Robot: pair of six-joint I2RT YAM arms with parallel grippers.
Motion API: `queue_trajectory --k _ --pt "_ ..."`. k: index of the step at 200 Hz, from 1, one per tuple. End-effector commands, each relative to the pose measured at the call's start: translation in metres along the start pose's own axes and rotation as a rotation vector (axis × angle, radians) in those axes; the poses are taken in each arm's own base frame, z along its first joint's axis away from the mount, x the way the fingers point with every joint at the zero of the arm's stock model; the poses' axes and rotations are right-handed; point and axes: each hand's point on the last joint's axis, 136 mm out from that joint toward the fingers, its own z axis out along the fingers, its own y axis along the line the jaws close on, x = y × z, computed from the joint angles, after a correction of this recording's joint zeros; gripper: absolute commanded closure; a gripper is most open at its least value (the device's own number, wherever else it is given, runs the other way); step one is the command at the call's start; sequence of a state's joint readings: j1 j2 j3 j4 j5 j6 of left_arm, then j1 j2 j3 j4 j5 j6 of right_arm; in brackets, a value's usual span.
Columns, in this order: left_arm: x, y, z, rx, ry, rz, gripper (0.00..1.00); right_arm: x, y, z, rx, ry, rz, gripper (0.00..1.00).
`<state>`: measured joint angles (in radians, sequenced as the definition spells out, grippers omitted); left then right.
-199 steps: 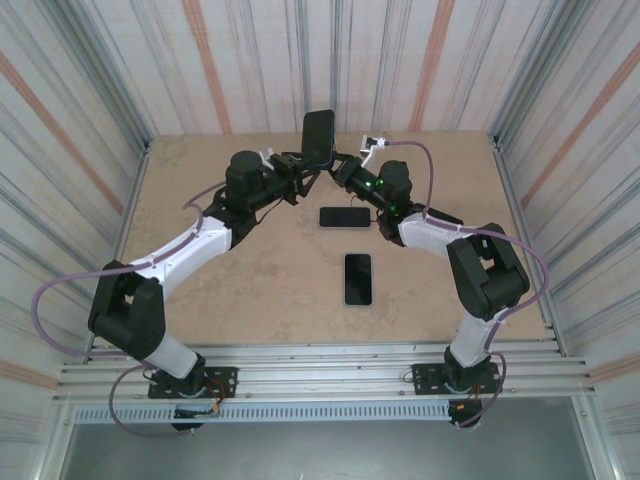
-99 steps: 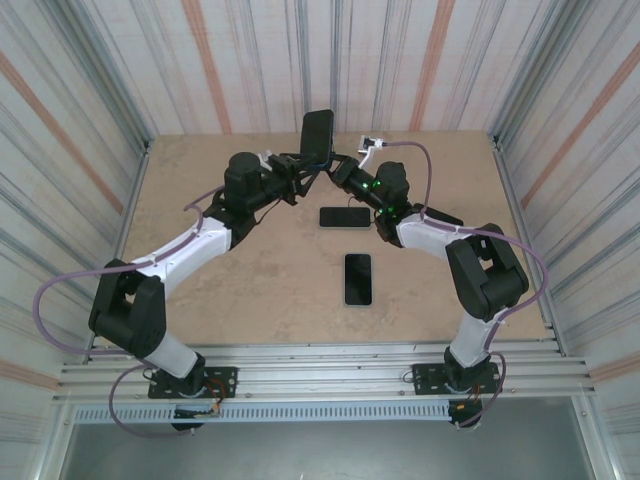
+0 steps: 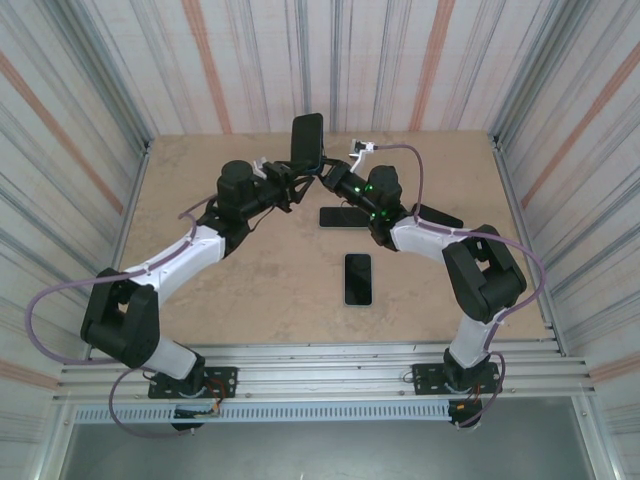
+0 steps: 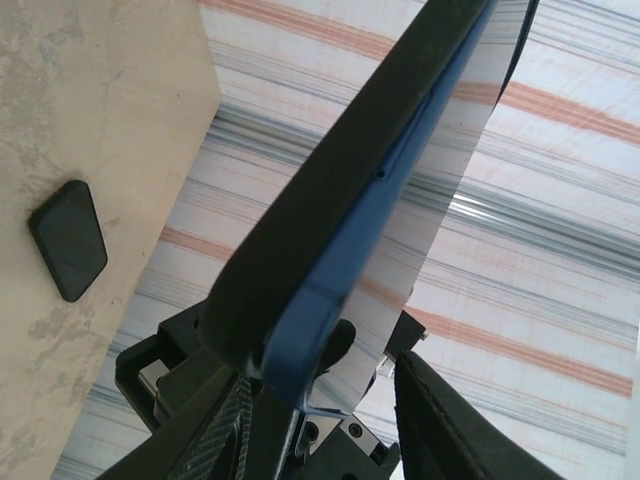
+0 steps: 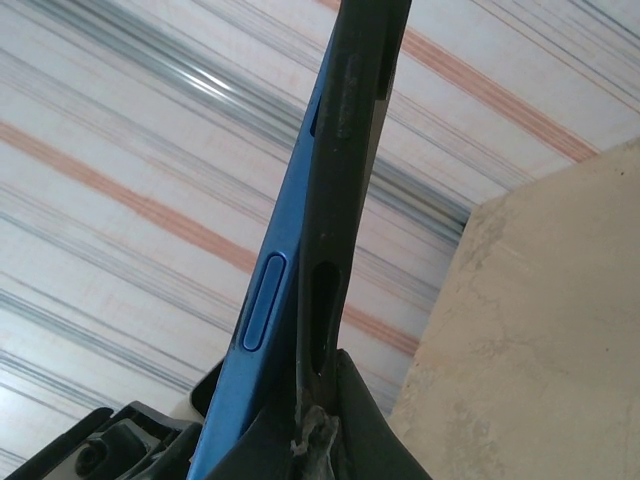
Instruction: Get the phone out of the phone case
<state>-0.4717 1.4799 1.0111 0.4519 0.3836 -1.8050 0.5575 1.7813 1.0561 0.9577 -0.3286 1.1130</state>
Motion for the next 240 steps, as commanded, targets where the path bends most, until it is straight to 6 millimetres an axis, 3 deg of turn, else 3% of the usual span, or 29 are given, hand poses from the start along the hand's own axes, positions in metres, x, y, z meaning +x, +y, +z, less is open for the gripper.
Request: queue_trajectory --k 1,43,60,96,133,203,240 --pt "0.011 -0.029 -0.013 0.073 0.029 0.023 0.59 -0.008 0.024 0.001 -0.071 -0.045 -0.058 0.96" --pt "0.011 -0.032 -0.017 0.092 0.042 0.004 0.62 -0.003 0.028 0.002 -0.077 -0.042 -0.064 0.96" --pt "0.015 -0.036 -0.020 0.092 0.052 0.015 0.58 -0.004 0.026 0.001 -0.074 -0.049 -0.062 0.96" --pt "0.014 -0.026 -0.029 0.075 0.034 -0.003 0.59 -0.004 0.029 0.003 -0.081 -0.048 -0.065 0.96" --pt "0.013 -0.041 -0.030 0.103 0.034 0.016 0.62 -0.003 0.032 0.002 -0.085 -0.047 -0.064 0.96" --pt "0.012 -0.025 -0.030 0.057 0.040 0.021 0.59 0.002 0.045 0.001 -0.108 -0.049 -0.071 0.96" --pt "0.011 -0.016 -0.033 0.039 0.040 0.020 0.59 0.006 0.043 0.003 -0.102 -0.050 -0.068 0.96"
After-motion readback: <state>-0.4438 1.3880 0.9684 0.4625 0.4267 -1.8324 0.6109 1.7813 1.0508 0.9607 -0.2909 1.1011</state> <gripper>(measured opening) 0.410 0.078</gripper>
